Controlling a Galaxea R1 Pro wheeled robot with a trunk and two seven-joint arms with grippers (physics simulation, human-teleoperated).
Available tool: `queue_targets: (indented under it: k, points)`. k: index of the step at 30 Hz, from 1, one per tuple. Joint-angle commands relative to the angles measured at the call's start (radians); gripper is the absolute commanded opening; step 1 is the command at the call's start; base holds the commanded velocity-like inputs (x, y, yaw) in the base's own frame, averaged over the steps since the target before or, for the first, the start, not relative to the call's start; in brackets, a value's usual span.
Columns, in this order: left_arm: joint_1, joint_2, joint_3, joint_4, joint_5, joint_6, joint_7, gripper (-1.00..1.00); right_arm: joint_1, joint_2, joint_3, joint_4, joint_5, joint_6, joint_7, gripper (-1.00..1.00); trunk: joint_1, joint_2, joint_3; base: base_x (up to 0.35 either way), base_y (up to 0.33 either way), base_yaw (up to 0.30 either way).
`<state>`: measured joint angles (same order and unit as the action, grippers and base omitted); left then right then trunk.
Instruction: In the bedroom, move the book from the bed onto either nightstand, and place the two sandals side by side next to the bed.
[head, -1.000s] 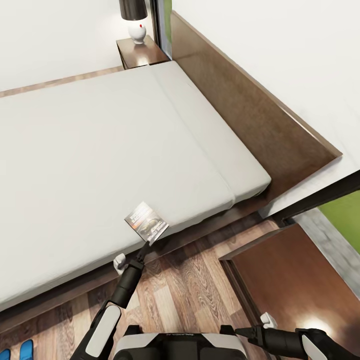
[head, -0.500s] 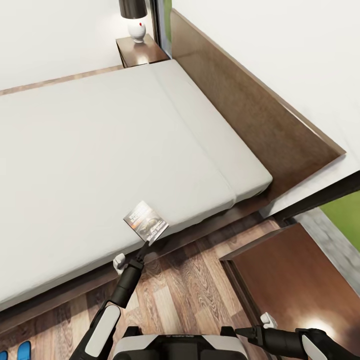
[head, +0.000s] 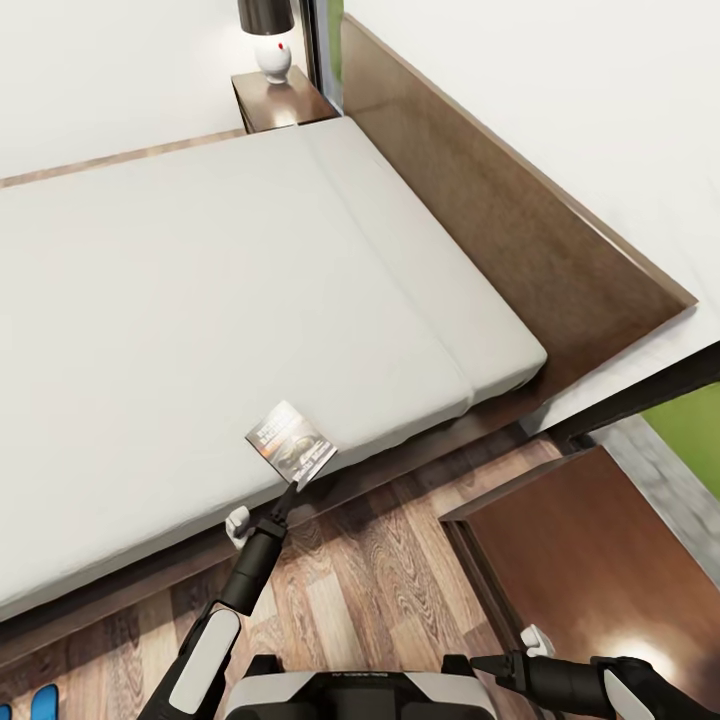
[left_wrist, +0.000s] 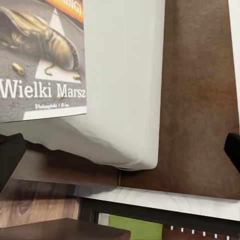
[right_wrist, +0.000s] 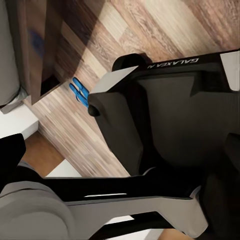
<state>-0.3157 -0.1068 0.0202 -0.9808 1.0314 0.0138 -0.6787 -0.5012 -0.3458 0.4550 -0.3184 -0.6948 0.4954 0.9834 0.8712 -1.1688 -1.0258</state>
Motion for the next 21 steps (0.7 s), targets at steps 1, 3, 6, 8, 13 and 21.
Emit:
queue_targets:
  k: [1, 3, 6, 8, 13, 21]
  points:
    - [0.000, -0.001, 0.001, 0.001, 0.004, 0.002, -0.004, 1.00, 0.000, -0.001, 0.005, -0.001, -0.010, 0.008, 0.000, 1.00, 0.004, -0.008, -0.004, 0.000, 0.000, 0.000]
    - [0.000, -0.001, 0.001, 0.001, 0.004, 0.002, -0.004, 1.00, 0.000, -0.001, 0.006, -0.001, -0.009, 0.008, 0.000, 1.00, 0.012, -0.022, -0.010, 0.000, 0.000, 0.000]
    - [0.000, -0.001, 0.001, 0.001, 0.004, 0.002, -0.005, 1.00, 0.000, -0.001, 0.005, -0.001, -0.009, 0.008, 0.000, 1.00, 0.023, -0.043, -0.019, 0.000, 0.000, 0.000]
    - [0.000, -0.001, 0.001, 0.001, 0.004, 0.002, -0.005, 1.00, 0.000, -0.001, 0.005, -0.001, -0.009, 0.008, 0.000, 1.00, 0.023, -0.043, -0.019, 0.000, 0.000, 0.000]
    - [0.000, -0.001, 0.001, 0.000, 0.004, 0.002, -0.005, 1.00, 0.000, -0.001, 0.006, -0.001, -0.009, 0.008, 0.000, 1.00, 0.023, -0.043, -0.019, 0.000, 0.000, 0.000]
    - [0.000, -0.001, 0.002, 0.000, 0.004, 0.003, -0.004, 1.00, 0.000, -0.001, 0.005, -0.001, -0.009, 0.008, 0.000, 1.00, 0.023, -0.043, -0.019, 0.000, 0.000, 0.000]
